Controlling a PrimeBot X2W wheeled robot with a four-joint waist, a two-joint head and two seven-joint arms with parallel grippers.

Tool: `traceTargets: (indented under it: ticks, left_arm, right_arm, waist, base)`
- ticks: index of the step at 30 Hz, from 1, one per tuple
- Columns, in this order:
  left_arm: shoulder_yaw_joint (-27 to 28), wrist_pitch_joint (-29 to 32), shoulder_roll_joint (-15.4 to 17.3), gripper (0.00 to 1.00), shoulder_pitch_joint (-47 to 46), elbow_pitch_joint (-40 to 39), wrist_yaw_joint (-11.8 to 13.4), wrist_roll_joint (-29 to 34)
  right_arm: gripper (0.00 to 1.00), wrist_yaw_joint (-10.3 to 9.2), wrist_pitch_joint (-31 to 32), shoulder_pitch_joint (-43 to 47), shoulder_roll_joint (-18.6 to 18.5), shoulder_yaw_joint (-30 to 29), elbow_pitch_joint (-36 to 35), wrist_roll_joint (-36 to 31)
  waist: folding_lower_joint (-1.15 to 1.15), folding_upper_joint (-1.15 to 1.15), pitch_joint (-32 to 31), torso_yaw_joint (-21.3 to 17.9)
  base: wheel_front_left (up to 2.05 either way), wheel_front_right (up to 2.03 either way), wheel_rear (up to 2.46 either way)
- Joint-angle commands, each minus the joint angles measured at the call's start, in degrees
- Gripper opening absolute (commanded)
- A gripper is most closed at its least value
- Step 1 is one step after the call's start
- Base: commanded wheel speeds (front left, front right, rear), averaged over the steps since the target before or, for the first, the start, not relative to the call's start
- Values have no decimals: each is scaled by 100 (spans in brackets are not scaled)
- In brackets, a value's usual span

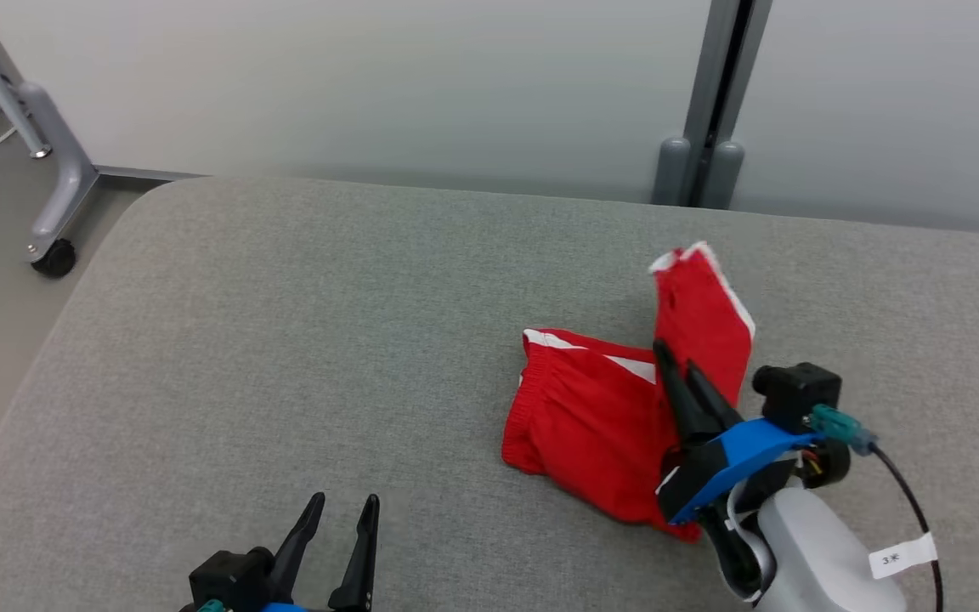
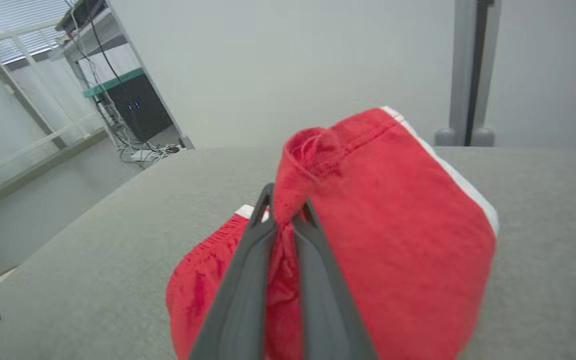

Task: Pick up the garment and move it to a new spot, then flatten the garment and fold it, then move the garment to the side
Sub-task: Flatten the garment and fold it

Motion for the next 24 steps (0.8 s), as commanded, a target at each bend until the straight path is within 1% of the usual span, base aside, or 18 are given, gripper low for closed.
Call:
traceTargets:
  ticks: [1, 5, 6, 7, 8, 11, 13, 16, 21, 24]
  left_arm:
    - [-6, -13, 38, 100, -62, 14, 10, -31]
    - [16, -13, 68, 100, -9, 49, 10, -66]
    - [20, -13, 72, 100, 4, 59, 10, -76]
    - [43, -13, 80, 100, 19, 73, 10, -91]
    - [60, -13, 81, 100, 26, 83, 10, -87]
    - [145, -13, 78, 100, 43, 102, 10, -87]
    - [214, -13, 70, 100, 44, 125, 10, -73]
    - [314, -13, 40, 100, 36, 117, 10, 1]
    - [521, -13, 3, 100, -3, 101, 10, 223]
    - [689, -13, -26, 100, -27, 97, 10, 439]
  right_arm:
    - [0, 0, -15, -24, -16, 106, -15, 56]
    - [0, 0, -16, -111, -20, 1133, 101, 410]
    - [24, 0, -15, -131, -21, 1345, 159, 480]
    - [89, 0, -17, -142, -21, 1527, 167, 590]
    - [100, 0, -17, -153, -21, 1651, 176, 658]
    - [100, 0, -16, -133, -21, 1937, 168, 752]
    - [100, 0, -15, -87, -14, 2112, 99, 691]
    - [100, 0, -15, 28, -21, 2140, -6, 685]
    - [100, 0, -15, 269, -15, 1518, -189, 425]
    - [100, 0, -15, 467, -17, 925, -307, 65]
  waist:
    - [0, 0, 58, 95]
    - [0, 0, 93, 294]
    - [0, 0, 95, 327]
    - [0, 0, 96, 345]
    - [0, 0, 99, 356]
    - [0, 0, 85, 331]
    - [0, 0, 55, 256]
    - [0, 0, -7, 98]
    - [0, 0, -116, -218]
    - [0, 0, -169, -405]
  base:
    - [0, 0, 0]
    - [0, 0, 0]
    - [0, 0, 0]
    - [0, 0, 0]
    - [0, 0, 0]
    - [0, 0, 0]
    - [0, 0, 0]
    - [0, 0, 0]
    - [0, 0, 0]
    - [0, 0, 0]
